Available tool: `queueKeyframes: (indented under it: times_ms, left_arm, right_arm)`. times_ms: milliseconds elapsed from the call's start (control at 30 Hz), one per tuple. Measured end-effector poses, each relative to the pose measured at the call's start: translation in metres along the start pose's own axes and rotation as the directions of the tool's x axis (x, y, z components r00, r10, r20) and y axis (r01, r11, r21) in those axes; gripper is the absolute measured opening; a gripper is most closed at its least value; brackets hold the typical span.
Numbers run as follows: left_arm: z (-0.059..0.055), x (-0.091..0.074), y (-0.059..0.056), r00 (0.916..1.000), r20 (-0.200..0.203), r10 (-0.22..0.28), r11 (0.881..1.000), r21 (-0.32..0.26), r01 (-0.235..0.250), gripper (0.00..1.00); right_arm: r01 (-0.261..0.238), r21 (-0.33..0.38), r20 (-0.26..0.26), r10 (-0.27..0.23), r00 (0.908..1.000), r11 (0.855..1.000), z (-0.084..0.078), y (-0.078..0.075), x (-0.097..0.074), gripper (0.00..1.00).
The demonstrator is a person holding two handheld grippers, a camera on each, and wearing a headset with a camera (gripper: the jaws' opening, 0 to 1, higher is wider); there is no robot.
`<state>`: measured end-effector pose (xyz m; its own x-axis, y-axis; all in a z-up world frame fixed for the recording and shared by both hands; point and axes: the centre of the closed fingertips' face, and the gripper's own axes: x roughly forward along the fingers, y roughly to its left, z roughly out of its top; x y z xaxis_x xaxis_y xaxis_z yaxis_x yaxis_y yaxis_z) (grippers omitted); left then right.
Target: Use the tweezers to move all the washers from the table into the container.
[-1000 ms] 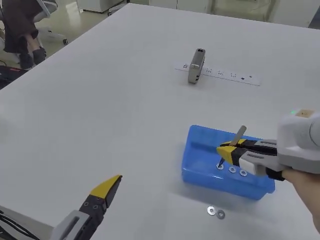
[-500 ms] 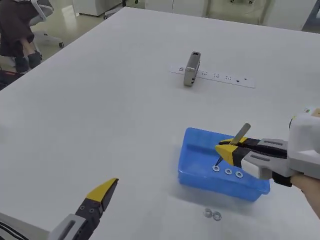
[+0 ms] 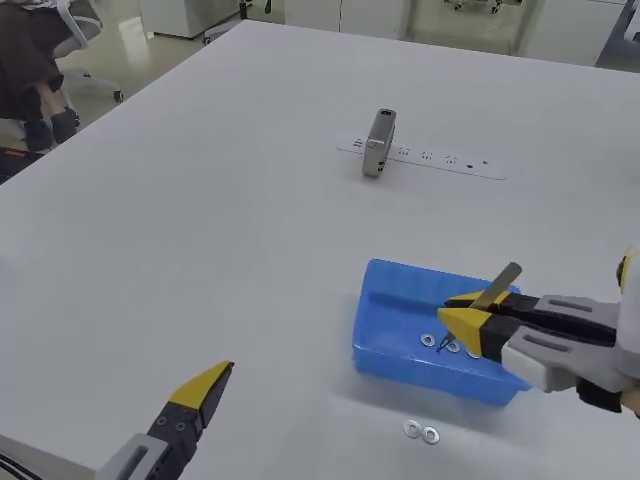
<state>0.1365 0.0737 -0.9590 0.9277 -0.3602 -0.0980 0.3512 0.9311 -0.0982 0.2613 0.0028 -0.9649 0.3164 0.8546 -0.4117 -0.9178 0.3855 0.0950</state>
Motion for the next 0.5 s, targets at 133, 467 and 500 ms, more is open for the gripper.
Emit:
queueKeyframes:
  times_ms: [133,467,500]
  left_arm:
    - [0.000,0.000,0.000,1.0000,0.000,0.000,1.000,0.000,0.000,0.92]
    - [0.000,0.001,0.000,1.0000,-0.002,0.000,1.000,0.000,0.000,0.92]
    - [0.000,0.001,0.000,1.0000,-0.002,0.000,1.000,0.000,0.000,0.92]
  right_arm:
    - [0.001,-0.005,-0.021,-0.001,0.9998,1.000,-0.008,0.001,-0.005,0.03]
    - [-0.014,0.030,-0.046,0.015,0.9988,0.999,-0.026,0.011,-0.006,0.03]
    - [-0.018,0.036,-0.049,0.019,0.9986,0.999,-0.029,0.013,-0.005,0.03]
